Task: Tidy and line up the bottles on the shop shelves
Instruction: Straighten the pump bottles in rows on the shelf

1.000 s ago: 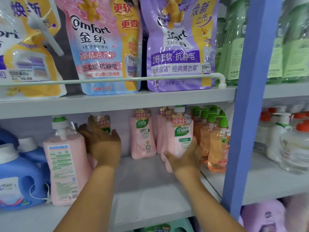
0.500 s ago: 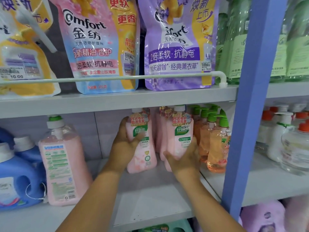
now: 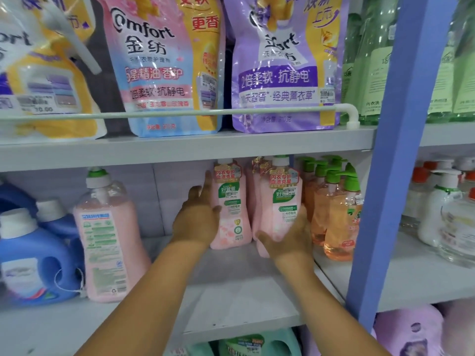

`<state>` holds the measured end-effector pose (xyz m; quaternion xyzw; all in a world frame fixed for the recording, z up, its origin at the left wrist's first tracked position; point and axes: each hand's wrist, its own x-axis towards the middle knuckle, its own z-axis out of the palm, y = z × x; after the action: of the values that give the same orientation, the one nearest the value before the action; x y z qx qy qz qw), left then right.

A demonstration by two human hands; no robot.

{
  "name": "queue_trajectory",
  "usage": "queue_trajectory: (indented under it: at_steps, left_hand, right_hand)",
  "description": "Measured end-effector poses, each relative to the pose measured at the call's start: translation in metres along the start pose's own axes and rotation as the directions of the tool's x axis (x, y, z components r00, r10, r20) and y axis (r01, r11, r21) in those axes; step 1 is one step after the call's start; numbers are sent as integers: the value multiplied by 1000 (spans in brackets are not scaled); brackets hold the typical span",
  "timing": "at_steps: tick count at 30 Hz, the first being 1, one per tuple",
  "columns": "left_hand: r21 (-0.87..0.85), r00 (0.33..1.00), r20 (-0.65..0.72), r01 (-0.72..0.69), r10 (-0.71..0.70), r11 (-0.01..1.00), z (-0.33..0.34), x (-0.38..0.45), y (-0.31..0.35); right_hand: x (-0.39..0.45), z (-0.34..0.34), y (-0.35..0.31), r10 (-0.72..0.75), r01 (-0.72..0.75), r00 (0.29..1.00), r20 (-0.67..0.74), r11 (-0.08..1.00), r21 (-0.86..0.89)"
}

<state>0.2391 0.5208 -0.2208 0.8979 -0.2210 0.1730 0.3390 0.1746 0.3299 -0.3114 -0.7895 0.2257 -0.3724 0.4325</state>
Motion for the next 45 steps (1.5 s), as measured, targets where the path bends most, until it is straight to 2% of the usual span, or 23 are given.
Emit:
queue_trajectory:
  at_steps: [1, 2, 3, 4, 5, 6, 7, 8, 9, 10, 13, 15, 19, 21, 24, 26, 32, 37, 41, 43, 45]
  left_hand:
    - [-20, 986, -137, -97, 94, 995, -14, -22, -2]
    - [-47, 922, -340, -216, 188, 975, -32, -49, -6]
    - [-14, 811, -536, -284, 233, 959, -49, -74, -16]
    - [44, 695, -685, -261, 220, 964, -62, -96, -31]
    - [48, 622, -771, -158, 137, 986, -72, -112, -49]
    - [-35, 620, -784, -15, -18, 999, -78, -121, -65]
    - [-157, 672, -716, 112, -191, 981, -80, -122, -78]
    - [-260, 734, -591, 218, -333, 941, -76, -119, -87]
    - [-317, 775, -479, 286, -412, 905, -73, -114, -89]
    - [-326, 796, -432, 301, -424, 896, -70, -110, -91]
    - [-297, 787, -487, 259, -379, 919, -61, -102, -101]
    - [-327, 819, -452, 218, -355, 920, -51, -99, -106]
    - [-471, 952, -124, 191, -280, 861, -25, -89, -96]
    - [-533, 973, 35, 212, -229, 819, -12, -81, -78]
    - [-527, 979, 134, 204, -157, 825, 12, -67, -58]
    - [-468, 975, 168, 207, -144, 859, 23, -59, -53]
    - [-560, 972, 195, 217, -128, 800, 43, -47, -50]
    - [-427, 964, 250, 192, -88, 884, 40, -48, -54]
    - [-419, 964, 250, 191, -90, 888, 42, -51, -43]
    - [-483, 972, 196, 209, -128, 851, 41, -44, -36]
    - [-590, 968, 170, 250, -185, 767, 40, -31, -31]
  right_hand:
    - [1, -1, 3, 26, -26, 1000, 13, 999, 28]
    - [2, -1, 5, 47, -49, 999, 24, 997, 52]
    - [4, 0, 7, 60, -61, 998, 29, 996, 70]
    - [5, 1, 9, 66, -69, 997, 29, 994, 81]
    - [6, 2, 10, 72, -74, 997, 25, 994, 86]
    - [7, 3, 11, 77, -78, 997, 21, 993, 85]
    - [7, 5, 11, 79, -81, 997, 20, 994, 79]
    - [6, 6, 10, 81, -82, 997, 17, 994, 69]
    - [5, 7, 10, 83, -83, 997, 10, 995, 56]
    - [4, 8, 9, 80, -80, 997, 3, 996, 46]
    - [-1, 12, 6, 64, -64, 998, -11, 997, 36]
    - [-2, 13, 5, 57, -56, 998, -18, 998, 36]
    - [-4, 11, 6, 37, -36, 999, 0, 995, 94]
    - [-2, 8, 8, 30, -33, 999, 27, 990, 139]
    - [2, 4, 7, 54, -67, 996, 76, 982, 178]
    - [3, 3, 7, 48, -63, 996, 76, 977, 202]
    - [3, 2, 11, 38, -55, 997, 73, 966, 253]
    - [3, 2, 10, 35, -52, 997, 75, 969, 242]
    - [7, -3, 1, 88, -106, 993, 85, 964, 244]
    - [12, -9, -11, 136, -146, 988, 69, 973, 178]
    - [17, -12, -22, 165, -171, 985, 54, 974, 151]
